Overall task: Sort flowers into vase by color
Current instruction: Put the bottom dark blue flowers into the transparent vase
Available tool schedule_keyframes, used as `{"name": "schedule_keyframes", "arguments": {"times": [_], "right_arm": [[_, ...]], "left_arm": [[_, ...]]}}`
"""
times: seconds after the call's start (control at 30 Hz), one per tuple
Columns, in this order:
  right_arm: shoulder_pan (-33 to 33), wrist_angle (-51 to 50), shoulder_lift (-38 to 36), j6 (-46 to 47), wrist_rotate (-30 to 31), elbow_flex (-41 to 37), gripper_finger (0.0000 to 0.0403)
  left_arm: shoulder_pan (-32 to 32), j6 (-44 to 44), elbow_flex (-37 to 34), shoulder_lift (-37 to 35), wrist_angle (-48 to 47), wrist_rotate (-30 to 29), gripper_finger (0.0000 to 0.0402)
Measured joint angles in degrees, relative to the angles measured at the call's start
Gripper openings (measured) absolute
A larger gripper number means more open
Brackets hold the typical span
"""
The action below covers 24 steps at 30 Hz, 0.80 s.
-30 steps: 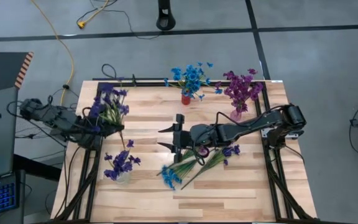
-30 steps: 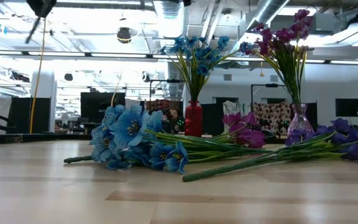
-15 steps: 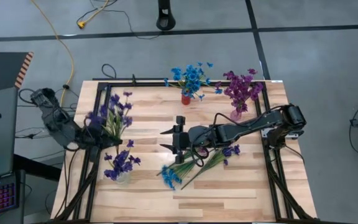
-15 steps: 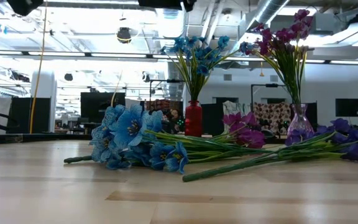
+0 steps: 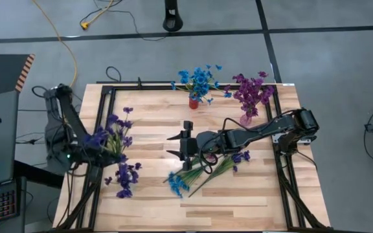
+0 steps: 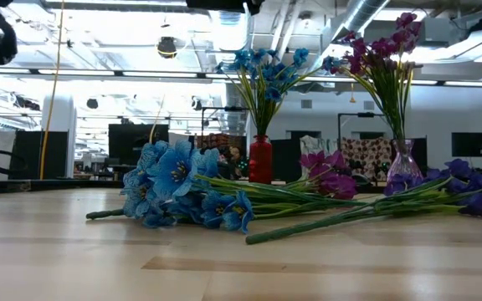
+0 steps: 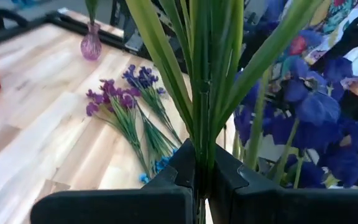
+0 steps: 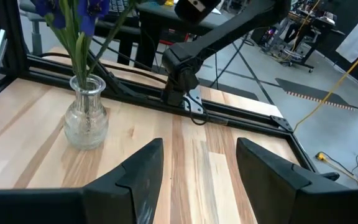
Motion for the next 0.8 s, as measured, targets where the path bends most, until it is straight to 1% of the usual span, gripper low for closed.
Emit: {"name": "schedule_keyframes", "arguments": {"times": [0.1,0.17,0.33,0.5,0.67,0.8], "right_arm": [[0.0,0.02,0.0,0.0,-0.01,0.0,0.023],[0.0,0.01,0.0,0.0,-0.02,0.0,0.023],[0.0,0.01,0.0,-0.02,-0.02,0.0,0.023],[0.0,0.02,0.0,-0.02,-0.02,0.0,0.023],[0.0,0.02,0.0,-0.04,-0.02,0.02,0.023],[0.0,0.02,0.0,-0.04,-0.02,0.02,0.023]], "left_arm": [[-1.33,-0.74,0.0,0.62,-2.51,-3.37,0.0002],[-1.54,-2.82,0.0,0.99,-4.65,-4.16,0.0002],[-1.54,-9.29,0.0,2.33,-8.74,-4.11,0.0002],[-1.54,-10.87,0.0,4.1,-8.81,-2.58,0.0002],[-1.54,-11.28,0.0,6.48,-9.18,-2.51,0.0002],[-1.54,-13.64,0.0,8.57,-11.15,-2.5,0.0002]]}}
